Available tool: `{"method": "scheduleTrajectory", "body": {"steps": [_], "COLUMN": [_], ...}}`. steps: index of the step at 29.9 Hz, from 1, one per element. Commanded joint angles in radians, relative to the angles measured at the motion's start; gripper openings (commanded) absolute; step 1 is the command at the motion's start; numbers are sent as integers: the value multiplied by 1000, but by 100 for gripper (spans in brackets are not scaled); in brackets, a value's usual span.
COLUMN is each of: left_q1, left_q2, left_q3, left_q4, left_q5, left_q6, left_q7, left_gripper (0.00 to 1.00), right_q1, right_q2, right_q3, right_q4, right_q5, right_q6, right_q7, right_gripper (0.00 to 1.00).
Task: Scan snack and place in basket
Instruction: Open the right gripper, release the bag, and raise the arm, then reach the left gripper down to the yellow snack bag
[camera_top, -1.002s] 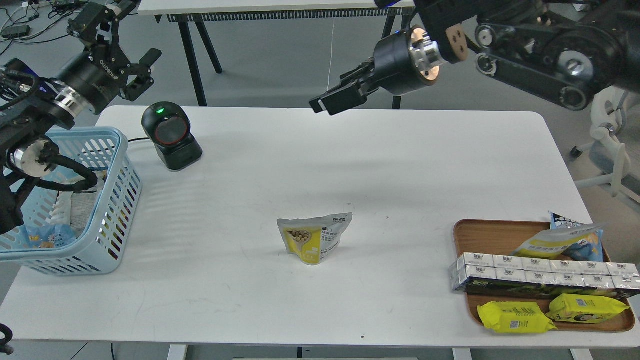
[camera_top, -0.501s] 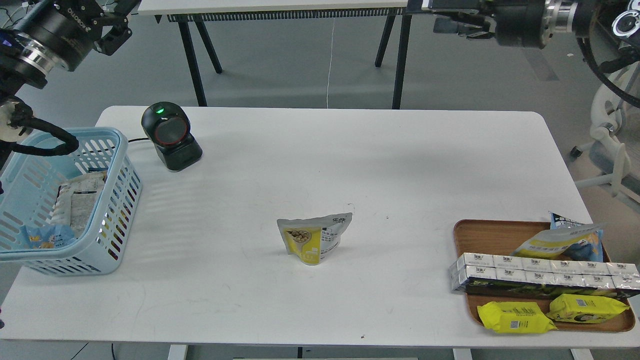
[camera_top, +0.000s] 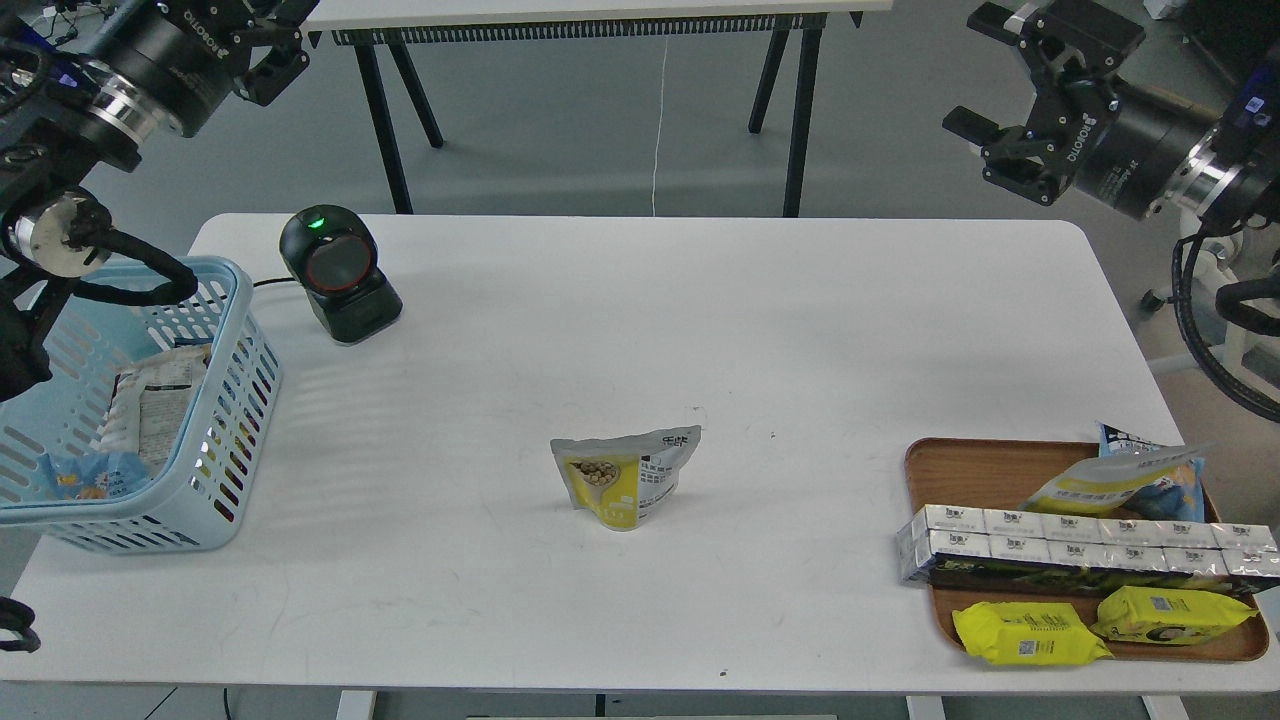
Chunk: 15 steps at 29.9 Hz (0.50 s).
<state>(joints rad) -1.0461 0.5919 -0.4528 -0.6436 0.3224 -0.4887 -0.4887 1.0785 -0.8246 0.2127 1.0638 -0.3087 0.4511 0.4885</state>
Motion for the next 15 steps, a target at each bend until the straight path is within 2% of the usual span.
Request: {"method": "scheduleTrajectory", "body": {"steps": [1,6,11,15], "left_q1": [-29,-150,-389,-509], "left_q2": [-4,-4,-4,-21], "left_q3": [-1,72,328,479], "left_q4": [-1,-10,-10,-30], "left_q5": [41,109,118,121], "left_q6": [0,0,0,0], "left_q7": [0,0,0,0], "left_gripper": [100,100,100,100], "right_q1": [-92,-115,-134,-143], "right_q2": [-1,-1,7,10], "right_q3": [112,129,129,129], "right_q4": [22,22,19,12], "right_q5": [0,0,2,0], "right_q6": [0,-6,-9,-9], "right_q7": [0,0,0,0], "right_gripper": [99,99,99,99]}}
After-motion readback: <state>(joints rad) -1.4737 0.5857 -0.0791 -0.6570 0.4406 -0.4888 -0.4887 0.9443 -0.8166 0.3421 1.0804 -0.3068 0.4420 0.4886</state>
